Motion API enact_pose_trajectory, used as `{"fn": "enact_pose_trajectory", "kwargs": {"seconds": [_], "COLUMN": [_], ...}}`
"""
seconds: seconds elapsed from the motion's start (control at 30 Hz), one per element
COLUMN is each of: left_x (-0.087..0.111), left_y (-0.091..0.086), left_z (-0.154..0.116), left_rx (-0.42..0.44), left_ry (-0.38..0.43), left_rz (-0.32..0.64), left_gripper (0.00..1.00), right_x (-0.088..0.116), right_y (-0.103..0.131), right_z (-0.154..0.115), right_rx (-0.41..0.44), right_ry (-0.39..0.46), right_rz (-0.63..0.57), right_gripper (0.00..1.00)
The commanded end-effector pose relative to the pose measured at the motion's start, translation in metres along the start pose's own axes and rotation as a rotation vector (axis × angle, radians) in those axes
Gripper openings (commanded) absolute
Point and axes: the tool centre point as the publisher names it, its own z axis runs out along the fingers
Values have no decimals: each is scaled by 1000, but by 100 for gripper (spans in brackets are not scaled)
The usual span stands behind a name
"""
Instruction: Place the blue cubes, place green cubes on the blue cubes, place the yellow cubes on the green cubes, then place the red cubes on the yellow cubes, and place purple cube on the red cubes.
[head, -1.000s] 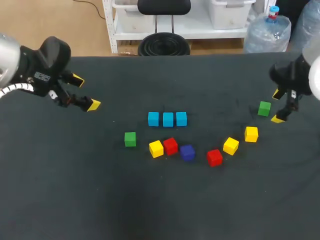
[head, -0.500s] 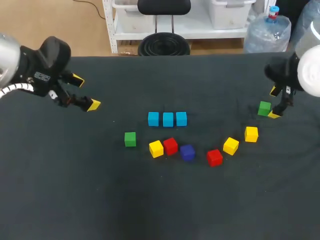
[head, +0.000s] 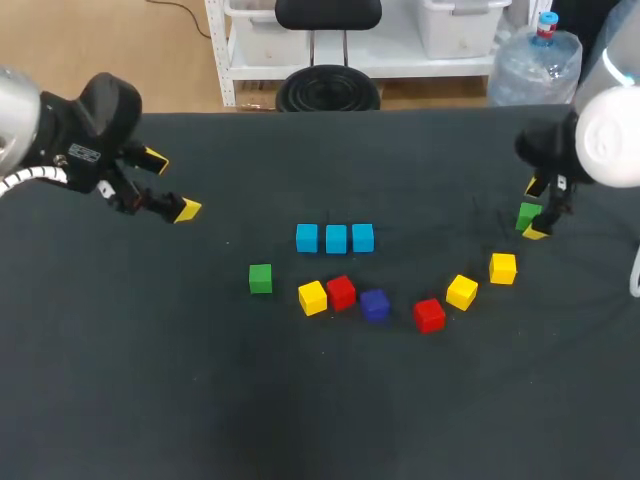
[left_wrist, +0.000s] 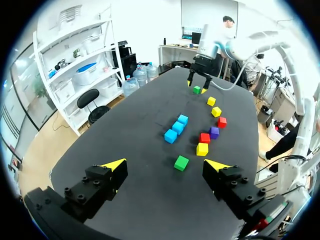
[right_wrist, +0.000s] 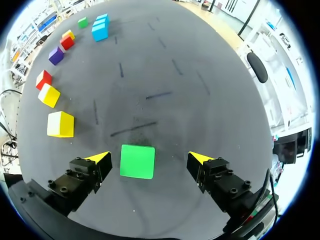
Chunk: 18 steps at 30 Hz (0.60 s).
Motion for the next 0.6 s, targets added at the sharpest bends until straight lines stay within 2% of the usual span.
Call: {"fn": "enact_pose_trajectory", "kwargs": {"seconds": [0.03, 0.1, 0.13, 0.3, 0.6], "left_x": [-1, -1, -1, -1, -1], "left_y": [0, 0, 0, 0, 0], "left_z": [0, 0, 0, 0, 0], "left_rx": [-3, -3, -3, -3, -3], "left_ry": [8, 8, 8, 8, 8], "left_rz": [-2, -2, -2, -2, -2], "left_gripper": [100, 100, 100, 100, 100], "right_x": [-1, -1, 0, 3, 4], "right_y": [-4, -3, -3, -2, 0], "right_z": [4, 3, 2, 0, -3], "right_rx": [-10, -11, -11, -10, -11], "right_ry": [1, 3, 4, 10, 20], "right_rz": [0, 0, 2, 9, 6], "right_gripper": [76, 70, 49, 45, 48]}}
